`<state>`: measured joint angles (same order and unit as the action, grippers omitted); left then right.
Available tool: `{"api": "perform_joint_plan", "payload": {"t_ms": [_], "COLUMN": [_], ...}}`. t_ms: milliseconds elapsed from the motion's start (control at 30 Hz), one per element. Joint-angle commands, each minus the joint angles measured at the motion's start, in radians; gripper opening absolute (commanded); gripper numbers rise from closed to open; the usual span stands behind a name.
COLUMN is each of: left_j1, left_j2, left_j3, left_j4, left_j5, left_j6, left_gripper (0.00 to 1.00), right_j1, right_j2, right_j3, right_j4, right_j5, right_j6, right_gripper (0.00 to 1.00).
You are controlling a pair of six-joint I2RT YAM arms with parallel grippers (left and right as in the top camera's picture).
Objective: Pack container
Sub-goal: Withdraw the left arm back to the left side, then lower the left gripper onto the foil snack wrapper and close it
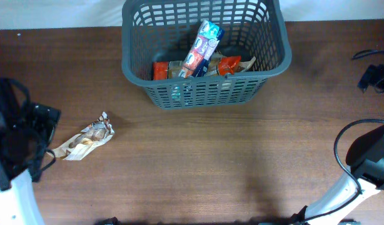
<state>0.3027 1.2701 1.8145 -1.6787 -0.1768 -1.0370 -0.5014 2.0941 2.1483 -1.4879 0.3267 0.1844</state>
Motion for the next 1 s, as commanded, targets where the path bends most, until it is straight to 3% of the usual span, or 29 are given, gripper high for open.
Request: {"api": "perform_joint_plan", "payload": {"t_ms": [0, 100, 233, 367, 633, 967], "left_j1": [0.006, 0.006, 0.011, 0.045, 0.078, 0.078], "left_j2": [0.000, 0.007, 0.036, 0.125, 0.361, 0.482], "left_j3": [-0.126, -0.256, -0.452, -0.572, -0.576, -0.576], "left_j4": [0.021, 0.122, 0.389, 0.586, 0.620, 0.632], "left_j5": [-0.048, -0.050, -0.066, 0.033, 0.167, 0.166], "left_j6": [-0.454, -0.594, -0.600, -0.600, -0.602, -0.658], "left_gripper": [0.99, 0.99, 0.99, 0.99, 0.99, 0.99], "right_j1": [-0.003, -0.003, -0.003, -0.003, -0.003, -0.003], "right_j2": [-0.006, -0.006, -0.006, -0.006, -0.006, -0.006], "right_j3": [-0.005, -0.005, -0.005, -0.005, -0.005, -0.005], "right_j4": [0.001, 0.001, 0.001, 0.001, 0.001, 0.001], "right_j5": [-0.002, -0.002, -0.002, -0.002, -0.002, -0.002], "right_j6": [0.015, 0.016, 0.015, 0.016, 0.016, 0.016], "right_gripper": [0.99, 0.99, 0.99, 0.99, 0.99, 0.99]}}
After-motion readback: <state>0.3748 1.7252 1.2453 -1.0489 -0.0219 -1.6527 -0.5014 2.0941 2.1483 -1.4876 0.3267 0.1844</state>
